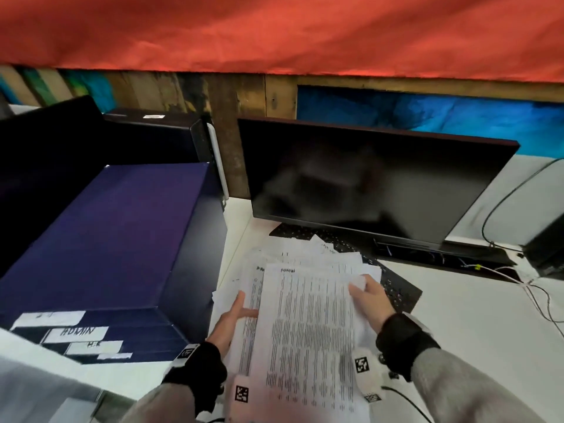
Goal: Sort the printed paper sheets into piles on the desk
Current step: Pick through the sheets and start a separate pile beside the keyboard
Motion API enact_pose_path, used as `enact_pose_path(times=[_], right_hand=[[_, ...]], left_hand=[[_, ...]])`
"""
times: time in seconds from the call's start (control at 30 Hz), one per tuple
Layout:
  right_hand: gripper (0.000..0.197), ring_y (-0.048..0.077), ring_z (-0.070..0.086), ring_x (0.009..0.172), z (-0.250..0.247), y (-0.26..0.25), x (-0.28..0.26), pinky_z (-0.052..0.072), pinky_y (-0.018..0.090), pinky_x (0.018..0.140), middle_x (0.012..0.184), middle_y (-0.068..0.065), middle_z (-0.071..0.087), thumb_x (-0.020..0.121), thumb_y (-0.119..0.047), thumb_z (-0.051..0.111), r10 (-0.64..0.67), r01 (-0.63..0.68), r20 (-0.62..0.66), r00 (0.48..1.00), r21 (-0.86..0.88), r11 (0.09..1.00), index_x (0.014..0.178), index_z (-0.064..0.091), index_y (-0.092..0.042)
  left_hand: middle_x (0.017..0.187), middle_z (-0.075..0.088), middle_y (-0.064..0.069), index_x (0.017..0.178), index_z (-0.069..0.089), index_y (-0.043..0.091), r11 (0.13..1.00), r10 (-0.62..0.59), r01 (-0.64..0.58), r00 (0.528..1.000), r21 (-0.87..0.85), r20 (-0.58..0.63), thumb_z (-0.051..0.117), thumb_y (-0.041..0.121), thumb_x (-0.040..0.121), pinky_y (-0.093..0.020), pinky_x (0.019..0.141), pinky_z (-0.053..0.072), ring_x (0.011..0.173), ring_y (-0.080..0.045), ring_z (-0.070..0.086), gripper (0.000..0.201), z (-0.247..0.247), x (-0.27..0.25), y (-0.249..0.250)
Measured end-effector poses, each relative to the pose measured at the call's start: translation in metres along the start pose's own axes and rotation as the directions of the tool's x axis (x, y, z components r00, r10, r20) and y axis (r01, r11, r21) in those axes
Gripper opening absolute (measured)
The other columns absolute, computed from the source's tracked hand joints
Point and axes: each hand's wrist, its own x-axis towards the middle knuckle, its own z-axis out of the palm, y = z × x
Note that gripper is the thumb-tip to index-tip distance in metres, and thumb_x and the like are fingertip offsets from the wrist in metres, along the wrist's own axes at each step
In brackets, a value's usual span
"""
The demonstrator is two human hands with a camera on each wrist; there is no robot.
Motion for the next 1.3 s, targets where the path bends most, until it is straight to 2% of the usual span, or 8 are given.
enact_pose_path(times=[0.13, 0.3, 0.5, 0.77, 0.93, 1.07, 1.13, 1.3], right_hand=[[0.027, 0.023, 0.063, 0.094, 0.026, 0.016, -0.003, 0.052, 0.030, 0.075, 0.112, 0.010, 0.062, 0.092, -0.011, 0.057, 0.095, -0.092, -0.032, 0.995, 0.084, 0.992, 0.118, 0.049, -0.010], [0.025, 0.026, 0.056, 0.085, 0.034, 0.029, -0.019, 0.046, 0.033, 0.074, 0.092, 0.007, 0.057, 0.082, -0.019, 0.070, 0.154, -0.188, -0.294, 0.943, -0.091, 0.978, 0.097, 0.053, -0.011], [0.023, 0.019, 0.052, 0.066, 0.029, 0.045, -0.024, 0.044, 0.030, 0.065, 0.067, 0.000, 0.055, 0.082, -0.023, 0.069, 0.027, -0.130, -0.298, 0.954, -0.332, 0.934, 0.068, 0.052, -0.013], [0.018, 0.021, 0.049, 0.070, -0.009, 0.056, -0.036, 0.037, 0.022, 0.060, 0.070, 0.003, 0.055, 0.084, -0.003, 0.061, 0.007, -0.105, -0.246, 0.969, -0.389, 0.915, 0.071, 0.054, -0.014], [0.030, 0.021, 0.045, 0.064, -0.033, 0.068, -0.033, 0.040, 0.031, 0.066, 0.062, 0.003, 0.051, 0.081, -0.005, 0.066, 0.057, -0.133, -0.227, 0.972, -0.334, 0.933, 0.062, 0.046, -0.015], [0.025, 0.018, 0.036, 0.061, -0.030, 0.061, -0.030, 0.036, 0.032, 0.066, 0.059, 0.000, 0.036, 0.086, 0.001, 0.062, 0.052, -0.076, -0.127, 0.991, -0.197, 0.977, 0.071, 0.045, -0.011], [0.020, 0.017, 0.033, 0.060, -0.025, 0.054, -0.030, 0.034, 0.029, 0.063, 0.060, 0.000, 0.031, 0.089, 0.003, 0.058, 0.048, -0.055, -0.071, 0.996, -0.091, 0.994, 0.078, 0.047, -0.011], [0.022, 0.016, 0.035, 0.063, -0.014, 0.044, -0.027, 0.036, 0.028, 0.063, 0.063, -0.001, 0.027, 0.092, 0.002, 0.051, 0.036, -0.036, 0.019, 0.999, 0.016, 0.999, 0.079, 0.043, -0.014]], left_hand=[[0.106, 0.064, 0.002, 0.104, 0.068, 0.006, 0.992, 0.090, -0.086, 0.995, 0.096, -0.043, 0.066, 0.044, 0.084, -0.034, 0.105, 0.038, 0.119, -0.025, 0.056, 0.044, 0.005, 0.002, -0.001], [0.120, 0.061, -0.022, 0.093, 0.064, -0.003, 0.987, 0.097, -0.078, 0.986, 0.140, -0.134, 0.072, 0.067, 0.058, -0.042, 0.109, 0.038, 0.119, -0.032, 0.055, 0.078, 0.007, 0.006, -0.016], [0.118, 0.052, -0.005, 0.124, 0.052, -0.004, 0.995, 0.067, -0.048, 0.969, 0.085, -0.239, 0.081, 0.017, 0.073, -0.030, 0.104, 0.034, 0.119, -0.023, 0.048, 0.062, 0.013, 0.003, -0.014], [0.112, 0.052, -0.038, 0.078, 0.053, -0.014, 0.985, 0.166, -0.141, 0.934, 0.098, -0.316, 0.070, 0.027, 0.084, -0.042, 0.100, 0.038, 0.111, -0.049, 0.047, 0.045, 0.015, -0.001, -0.018], [0.059, 0.038, 0.000, 0.059, 0.038, 0.013, 0.956, 0.261, -0.194, 0.905, 0.219, -0.335, 0.061, 0.020, 0.091, -0.024, 0.062, 0.031, 0.072, -0.026, 0.039, 0.040, 0.014, -0.001, -0.017], [0.095, 0.062, 0.001, 0.102, 0.059, 0.014, 0.924, 0.296, -0.181, 0.897, 0.336, -0.329, 0.053, 0.016, 0.095, -0.030, 0.084, 0.043, 0.096, -0.023, 0.055, 0.009, 0.012, -0.001, -0.016], [0.124, 0.051, 0.011, 0.138, 0.039, 0.025, 0.909, 0.334, -0.232, 0.902, 0.347, -0.274, 0.049, 0.002, 0.093, -0.033, 0.105, 0.037, 0.116, -0.012, 0.049, 0.052, 0.011, -0.002, -0.018], [0.126, 0.053, 0.004, 0.118, 0.057, 0.030, 0.924, 0.327, -0.265, 0.921, 0.277, -0.211, 0.047, 0.014, 0.097, -0.023, 0.100, 0.033, 0.119, -0.013, 0.048, 0.028, 0.010, 0.001, -0.013]])
